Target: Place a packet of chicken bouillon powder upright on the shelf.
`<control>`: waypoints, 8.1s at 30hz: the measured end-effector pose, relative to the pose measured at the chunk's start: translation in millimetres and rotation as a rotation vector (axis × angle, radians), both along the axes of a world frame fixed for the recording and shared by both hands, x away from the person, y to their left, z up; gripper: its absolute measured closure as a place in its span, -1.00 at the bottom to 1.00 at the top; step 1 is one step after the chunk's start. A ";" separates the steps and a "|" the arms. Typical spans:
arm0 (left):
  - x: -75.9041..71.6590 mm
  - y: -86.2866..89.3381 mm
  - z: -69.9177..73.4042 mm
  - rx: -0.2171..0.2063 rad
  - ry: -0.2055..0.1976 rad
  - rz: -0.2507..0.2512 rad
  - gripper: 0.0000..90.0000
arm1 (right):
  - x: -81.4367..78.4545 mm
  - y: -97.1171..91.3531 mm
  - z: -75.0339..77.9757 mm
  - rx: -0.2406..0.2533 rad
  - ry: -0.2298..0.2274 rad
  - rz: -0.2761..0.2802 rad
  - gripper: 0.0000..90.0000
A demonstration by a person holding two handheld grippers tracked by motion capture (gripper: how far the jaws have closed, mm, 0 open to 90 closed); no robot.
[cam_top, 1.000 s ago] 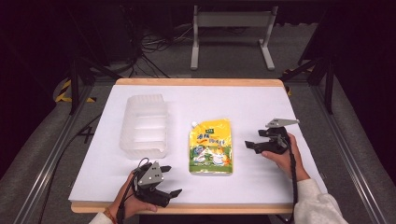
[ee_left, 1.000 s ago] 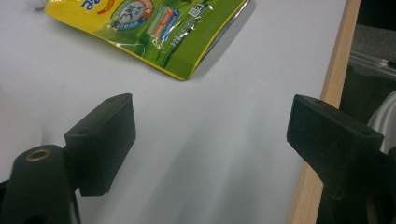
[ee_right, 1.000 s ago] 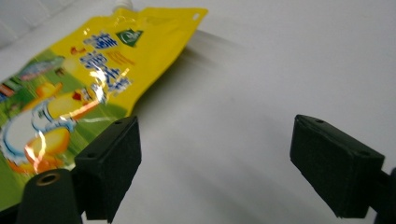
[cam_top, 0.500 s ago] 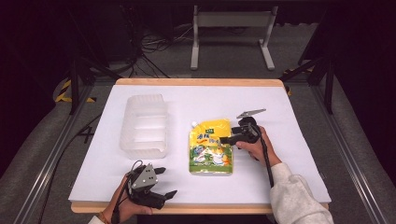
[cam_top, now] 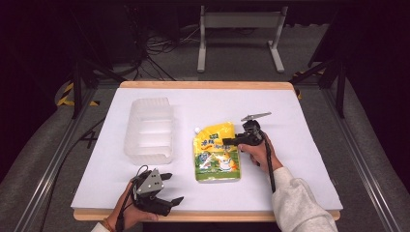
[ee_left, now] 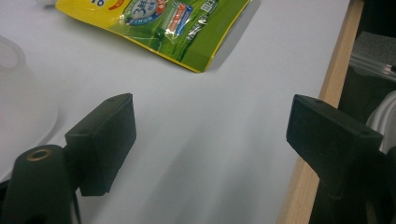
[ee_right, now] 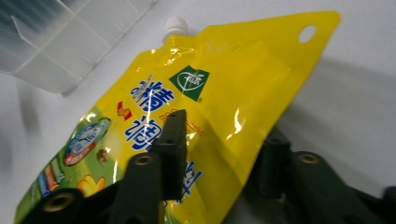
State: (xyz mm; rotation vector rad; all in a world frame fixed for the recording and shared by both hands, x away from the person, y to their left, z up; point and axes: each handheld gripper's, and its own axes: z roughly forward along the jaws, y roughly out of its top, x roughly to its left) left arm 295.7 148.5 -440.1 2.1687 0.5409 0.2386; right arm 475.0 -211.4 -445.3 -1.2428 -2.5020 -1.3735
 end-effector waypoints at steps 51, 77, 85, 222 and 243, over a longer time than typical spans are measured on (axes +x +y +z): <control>62.9 -17.0 58.5 -0.205 -0.132 0.125 0.93 | -126.9 37.5 122.3 0.179 -0.523 0.185 1.00; 91.7 59.4 102.3 -0.250 -0.319 0.364 1.00 | -72.4 125.0 146.7 0.147 -0.614 0.195 1.00; 113.5 71.4 101.1 -0.271 -0.329 0.419 0.99 | -49.4 146.1 144.0 0.134 -0.646 0.182 1.00; 89.3 73.2 65.0 -0.140 -0.298 0.423 0.54 | -37.0 150.7 82.6 -0.145 -0.552 0.103 0.82; 61.5 43.0 65.4 -0.113 -0.317 0.302 0.37 | -46.8 104.1 91.8 -0.284 -0.591 0.098 0.77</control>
